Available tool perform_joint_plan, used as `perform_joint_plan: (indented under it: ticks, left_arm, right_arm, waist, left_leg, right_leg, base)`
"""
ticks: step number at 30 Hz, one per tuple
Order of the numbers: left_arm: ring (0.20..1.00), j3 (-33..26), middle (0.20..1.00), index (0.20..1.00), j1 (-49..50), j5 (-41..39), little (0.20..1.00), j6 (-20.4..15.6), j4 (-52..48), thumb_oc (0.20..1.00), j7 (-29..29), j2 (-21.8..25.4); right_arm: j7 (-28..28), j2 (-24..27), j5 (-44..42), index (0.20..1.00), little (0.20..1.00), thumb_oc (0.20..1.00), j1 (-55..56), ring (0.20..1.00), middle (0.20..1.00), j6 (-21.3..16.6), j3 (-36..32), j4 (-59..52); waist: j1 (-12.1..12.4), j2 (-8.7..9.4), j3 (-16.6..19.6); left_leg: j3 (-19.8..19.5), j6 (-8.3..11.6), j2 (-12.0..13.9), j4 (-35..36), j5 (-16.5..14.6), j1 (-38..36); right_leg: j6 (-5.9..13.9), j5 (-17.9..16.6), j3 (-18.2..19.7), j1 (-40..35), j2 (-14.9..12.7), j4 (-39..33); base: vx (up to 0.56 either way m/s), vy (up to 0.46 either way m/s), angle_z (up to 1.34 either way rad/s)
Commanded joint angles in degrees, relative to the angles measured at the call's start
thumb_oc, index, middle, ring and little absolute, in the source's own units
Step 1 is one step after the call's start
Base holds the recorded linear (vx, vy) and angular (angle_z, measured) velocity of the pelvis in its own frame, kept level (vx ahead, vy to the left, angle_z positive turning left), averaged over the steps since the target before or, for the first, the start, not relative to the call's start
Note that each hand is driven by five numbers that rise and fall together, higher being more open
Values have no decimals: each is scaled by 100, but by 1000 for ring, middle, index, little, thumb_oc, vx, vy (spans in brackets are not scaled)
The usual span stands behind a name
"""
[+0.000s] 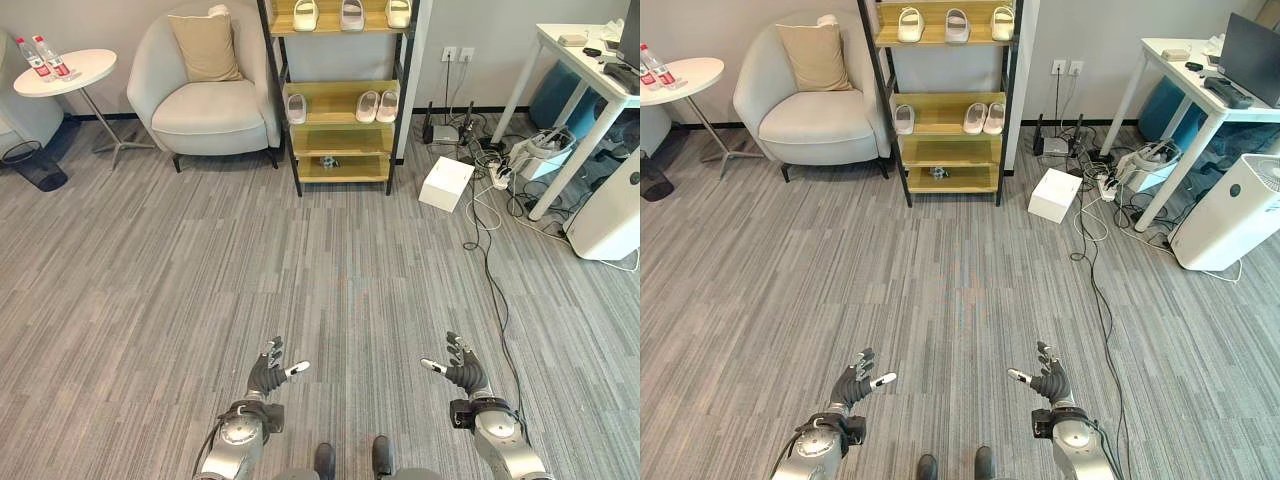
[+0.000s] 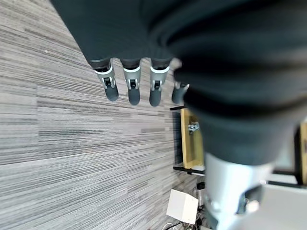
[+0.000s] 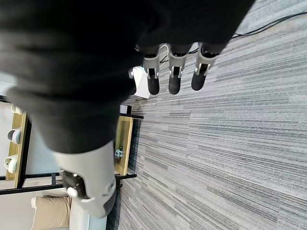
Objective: Arrange the slippers neatly on the shoe rack.
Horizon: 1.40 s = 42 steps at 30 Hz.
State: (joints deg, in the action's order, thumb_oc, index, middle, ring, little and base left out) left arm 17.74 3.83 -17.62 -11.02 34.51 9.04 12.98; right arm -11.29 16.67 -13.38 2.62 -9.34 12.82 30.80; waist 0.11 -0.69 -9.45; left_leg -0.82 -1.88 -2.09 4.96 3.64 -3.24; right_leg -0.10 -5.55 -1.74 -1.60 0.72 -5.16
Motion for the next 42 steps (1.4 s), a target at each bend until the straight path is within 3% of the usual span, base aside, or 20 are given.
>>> perform_joint_plan:
  ticks: [1, 10, 24, 31, 36, 39, 41, 42]
  left_arm:
    - [1000, -94, 1000, 1000, -208, -279, 1000, -172, 58, 1000, -20, -22]
    - [1000, -195, 1000, 1000, -140, -306, 1000, -203, -43, 1000, -21, 19]
    - [1000, -75, 1000, 1000, -132, -70, 1000, -227, -140, 1000, -55, 81]
    - [1000, -73, 1000, 1000, -106, -99, 1000, -234, -224, 1000, -59, 76]
    - [1000, -71, 1000, 1000, -122, 98, 1000, -255, -330, 1000, 7, 269]
    - [1000, -205, 1000, 1000, -154, 12, 1000, -231, -366, 1000, -46, 357]
    - [1000, -223, 1000, 1000, -251, 40, 1000, -234, -331, 1000, -75, 408]
    - [1000, -215, 1000, 1000, -367, 57, 1000, -289, -404, 1000, -95, 432]
  right_arm:
    - [-75, 20, 164, 1000, 1000, 1000, -194, 1000, 1000, -141, 8, -395]
    - [-13, 36, 467, 1000, 1000, 1000, -247, 1000, 1000, -19, 188, -298]
    - [122, 14, 203, 1000, 1000, 1000, -173, 1000, 1000, -108, 210, -394]
    - [124, 54, 160, 1000, 1000, 1000, -160, 1000, 1000, -167, 198, -460]
    - [104, 167, 137, 1000, 1000, 1000, -327, 1000, 1000, -208, 141, -489]
    - [188, 194, 374, 1000, 1000, 1000, -462, 1000, 1000, -139, 206, -426]
    - [226, 190, 411, 1000, 1000, 1000, -461, 1000, 1000, -128, 199, -434]
    - [256, 243, 382, 1000, 1000, 1000, -394, 1000, 1000, -118, 150, -544]
  waist:
    - [-63, 143, 49]
    - [-104, 121, 79]
    - [-106, 106, 56]
    - [-70, 135, -5]
    - [20, 256, -89]
    - [98, 284, -289]
    - [73, 288, -405]
    - [38, 227, -535]
  left_leg:
    - [-338, -89, -32, 4, -836, -253]
    - [-311, -109, -58, 4, -845, -285]
    - [-337, -101, -108, 4, -803, -159]
    - [-341, -113, -117, 4, -825, -125]
    - [-366, -254, -200, 4, -818, 34]
    - [-254, -389, -204, -98, -901, 88]
    - [-252, -417, -210, -74, -901, -2]
    - [-272, -392, -156, 2, -967, -255]
  right_leg:
    - [238, 1008, 61, -498, -148, 16]
    - [228, 991, 88, -540, -165, 16]
    - [272, 943, -2, -448, -221, 16]
    - [318, 953, -35, -406, -242, 16]
    - [412, 852, -28, -265, -308, 16]
    - [704, 952, -135, 473, -380, 1404]
    - [820, 776, -176, 886, -448, 2264]
    - [657, 830, -288, 984, -437, 2005]
  base:
    - [0, 0, 0]
    - [-7, -1, -1]
    - [6, 3, 0]
    - [47, 44, 2]
    - [30, 197, 0]
    - [-4, 212, -37]
    - [108, 131, -41]
    - [223, 78, 11]
